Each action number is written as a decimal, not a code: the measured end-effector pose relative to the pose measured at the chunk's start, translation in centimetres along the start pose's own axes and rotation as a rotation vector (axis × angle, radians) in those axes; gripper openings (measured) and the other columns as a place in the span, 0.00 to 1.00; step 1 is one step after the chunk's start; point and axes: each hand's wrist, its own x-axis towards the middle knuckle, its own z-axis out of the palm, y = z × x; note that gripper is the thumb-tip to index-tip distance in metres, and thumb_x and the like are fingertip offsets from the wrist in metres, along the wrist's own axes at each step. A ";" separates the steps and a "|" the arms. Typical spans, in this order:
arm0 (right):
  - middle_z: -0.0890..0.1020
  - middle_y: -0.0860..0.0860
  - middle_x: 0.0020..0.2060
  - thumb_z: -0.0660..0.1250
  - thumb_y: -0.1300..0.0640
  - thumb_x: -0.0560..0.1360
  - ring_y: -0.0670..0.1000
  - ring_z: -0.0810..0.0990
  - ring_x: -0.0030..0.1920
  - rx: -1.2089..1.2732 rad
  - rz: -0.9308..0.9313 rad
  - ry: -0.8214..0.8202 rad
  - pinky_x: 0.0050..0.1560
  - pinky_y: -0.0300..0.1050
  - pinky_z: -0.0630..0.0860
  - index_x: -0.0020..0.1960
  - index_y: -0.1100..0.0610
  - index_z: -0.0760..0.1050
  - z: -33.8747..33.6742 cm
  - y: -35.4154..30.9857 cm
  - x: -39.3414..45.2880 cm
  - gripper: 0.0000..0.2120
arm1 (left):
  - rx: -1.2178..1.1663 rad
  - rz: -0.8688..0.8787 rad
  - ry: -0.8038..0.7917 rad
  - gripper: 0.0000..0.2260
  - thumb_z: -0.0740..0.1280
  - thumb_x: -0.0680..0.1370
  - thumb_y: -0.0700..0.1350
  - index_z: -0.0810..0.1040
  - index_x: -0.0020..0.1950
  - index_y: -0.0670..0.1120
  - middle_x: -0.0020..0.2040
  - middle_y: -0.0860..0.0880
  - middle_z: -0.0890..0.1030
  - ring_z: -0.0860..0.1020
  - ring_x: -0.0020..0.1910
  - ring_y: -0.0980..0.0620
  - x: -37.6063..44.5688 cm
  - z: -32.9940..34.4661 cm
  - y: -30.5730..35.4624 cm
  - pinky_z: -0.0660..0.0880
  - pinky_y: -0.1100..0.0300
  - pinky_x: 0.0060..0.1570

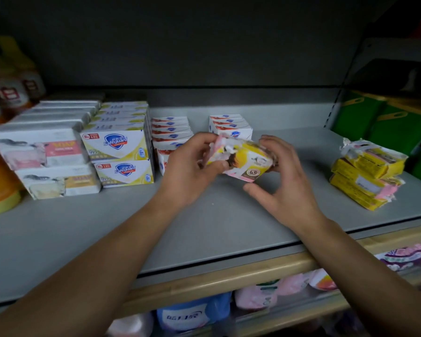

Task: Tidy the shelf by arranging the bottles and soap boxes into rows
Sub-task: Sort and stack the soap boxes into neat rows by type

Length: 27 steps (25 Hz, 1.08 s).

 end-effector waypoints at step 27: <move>0.78 0.53 0.58 0.75 0.48 0.68 0.53 0.77 0.58 -0.386 0.278 0.002 0.57 0.40 0.68 0.66 0.53 0.74 -8.6 -1.0 3.0 0.28 | 0.708 0.039 -0.412 0.26 0.63 0.76 0.62 0.74 0.69 0.49 0.68 0.50 0.76 0.74 0.66 0.50 -0.5 2.4 -2.0 0.66 0.62 0.66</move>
